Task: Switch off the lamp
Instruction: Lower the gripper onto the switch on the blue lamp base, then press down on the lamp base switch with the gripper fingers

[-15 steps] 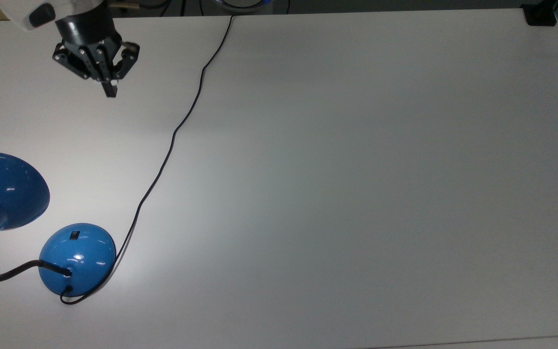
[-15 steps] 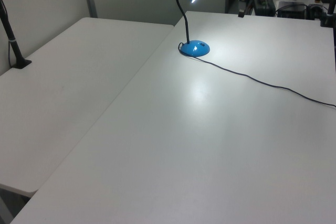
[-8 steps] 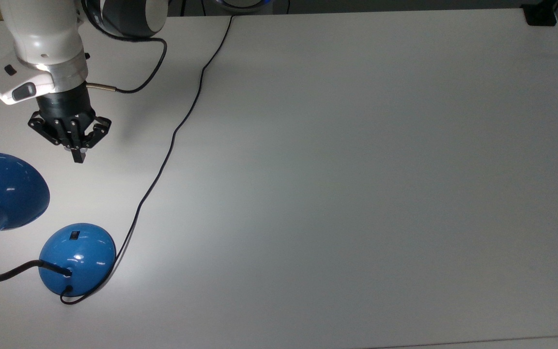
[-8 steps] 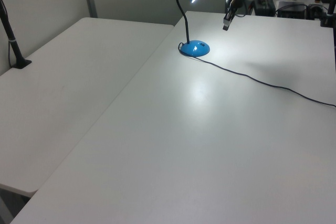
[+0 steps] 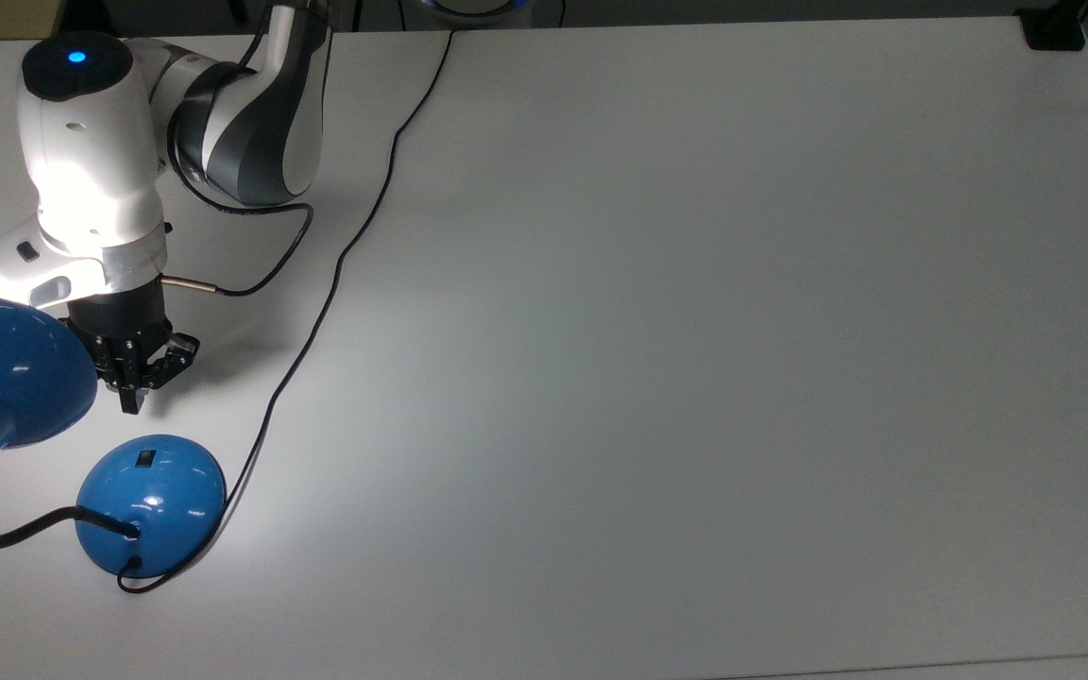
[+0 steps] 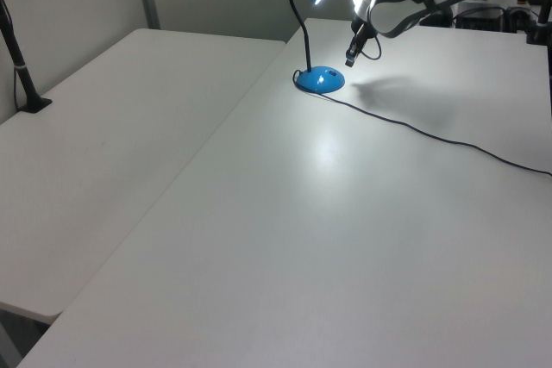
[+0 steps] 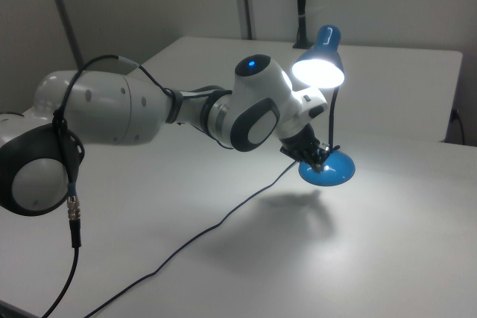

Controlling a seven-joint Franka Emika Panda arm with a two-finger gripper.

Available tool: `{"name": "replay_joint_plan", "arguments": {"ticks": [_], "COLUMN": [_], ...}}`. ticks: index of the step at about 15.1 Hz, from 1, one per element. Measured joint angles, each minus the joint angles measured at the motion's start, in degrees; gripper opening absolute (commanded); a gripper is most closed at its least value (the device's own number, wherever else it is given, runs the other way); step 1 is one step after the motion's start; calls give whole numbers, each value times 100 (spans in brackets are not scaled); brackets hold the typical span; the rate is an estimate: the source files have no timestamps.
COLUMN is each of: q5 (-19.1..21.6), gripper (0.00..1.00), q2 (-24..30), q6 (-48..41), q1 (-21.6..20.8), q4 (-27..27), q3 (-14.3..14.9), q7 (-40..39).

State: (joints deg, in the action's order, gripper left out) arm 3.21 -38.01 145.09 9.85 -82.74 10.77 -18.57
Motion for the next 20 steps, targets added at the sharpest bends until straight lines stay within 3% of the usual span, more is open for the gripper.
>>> {"name": "replay_joint_plan", "arguments": {"ticks": [9, 20], "q5": [1, -1], "gripper": [0, 0], "q2": [-413, -612], "q6": [22, 208], "q1": [0, -24], "q4": [537, 585], "q3": [-12, -24], "q7": [46, 46]}}
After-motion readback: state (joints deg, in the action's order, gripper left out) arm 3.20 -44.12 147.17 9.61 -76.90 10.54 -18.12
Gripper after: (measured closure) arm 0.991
